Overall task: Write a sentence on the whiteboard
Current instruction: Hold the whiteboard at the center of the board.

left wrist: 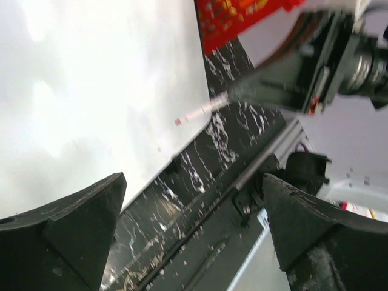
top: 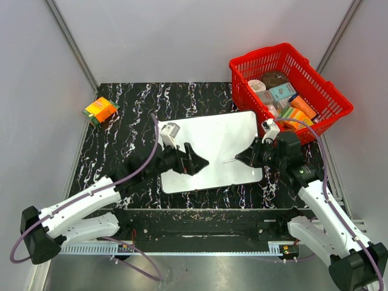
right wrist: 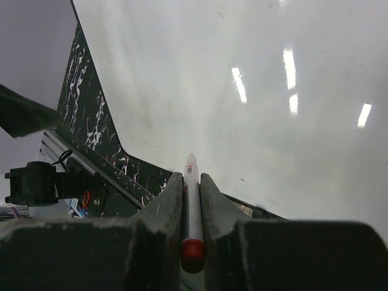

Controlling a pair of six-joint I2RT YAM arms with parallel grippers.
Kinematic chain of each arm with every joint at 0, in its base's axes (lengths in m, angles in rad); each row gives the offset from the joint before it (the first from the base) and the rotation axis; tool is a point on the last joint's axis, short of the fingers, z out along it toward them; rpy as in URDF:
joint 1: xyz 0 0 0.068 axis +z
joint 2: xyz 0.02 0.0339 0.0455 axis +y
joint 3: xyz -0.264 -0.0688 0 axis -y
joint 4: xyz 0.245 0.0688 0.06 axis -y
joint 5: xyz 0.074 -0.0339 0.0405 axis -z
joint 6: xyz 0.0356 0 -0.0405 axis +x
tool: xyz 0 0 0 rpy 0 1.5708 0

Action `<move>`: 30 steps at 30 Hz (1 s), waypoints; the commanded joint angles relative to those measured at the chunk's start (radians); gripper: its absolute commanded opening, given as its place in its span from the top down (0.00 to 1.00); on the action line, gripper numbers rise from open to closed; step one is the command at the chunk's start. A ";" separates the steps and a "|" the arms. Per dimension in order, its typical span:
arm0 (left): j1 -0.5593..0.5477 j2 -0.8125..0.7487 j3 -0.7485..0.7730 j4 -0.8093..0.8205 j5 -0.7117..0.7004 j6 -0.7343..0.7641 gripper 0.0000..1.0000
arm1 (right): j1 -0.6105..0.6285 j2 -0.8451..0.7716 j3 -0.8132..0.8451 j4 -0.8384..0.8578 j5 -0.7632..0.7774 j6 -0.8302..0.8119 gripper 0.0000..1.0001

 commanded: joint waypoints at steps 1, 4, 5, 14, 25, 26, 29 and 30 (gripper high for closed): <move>0.170 0.014 0.087 0.023 0.131 0.090 0.01 | -0.007 -0.017 0.026 -0.013 0.014 -0.013 1.00; 0.315 0.019 0.093 0.021 0.213 0.100 0.01 | -0.007 -0.017 0.027 -0.021 0.014 -0.020 1.00; 0.346 0.020 0.092 0.021 0.223 0.104 0.01 | -0.007 -0.020 0.029 -0.024 0.014 -0.022 1.00; 0.639 0.029 -0.023 0.123 0.306 0.120 0.01 | -0.007 -0.008 0.055 -0.024 0.018 -0.036 1.00; 0.769 0.071 -0.162 0.377 0.348 0.087 0.01 | -0.007 0.012 0.093 -0.004 0.025 -0.023 1.00; 0.774 0.093 -0.145 0.374 0.378 0.078 0.01 | -0.007 0.018 0.101 -0.003 0.024 -0.022 1.00; 0.776 0.112 -0.078 0.315 0.409 0.057 0.01 | -0.007 0.029 0.112 0.008 0.021 -0.017 1.00; 0.776 0.114 -0.054 0.284 0.408 0.064 0.01 | -0.007 0.033 0.112 0.013 0.019 -0.017 1.00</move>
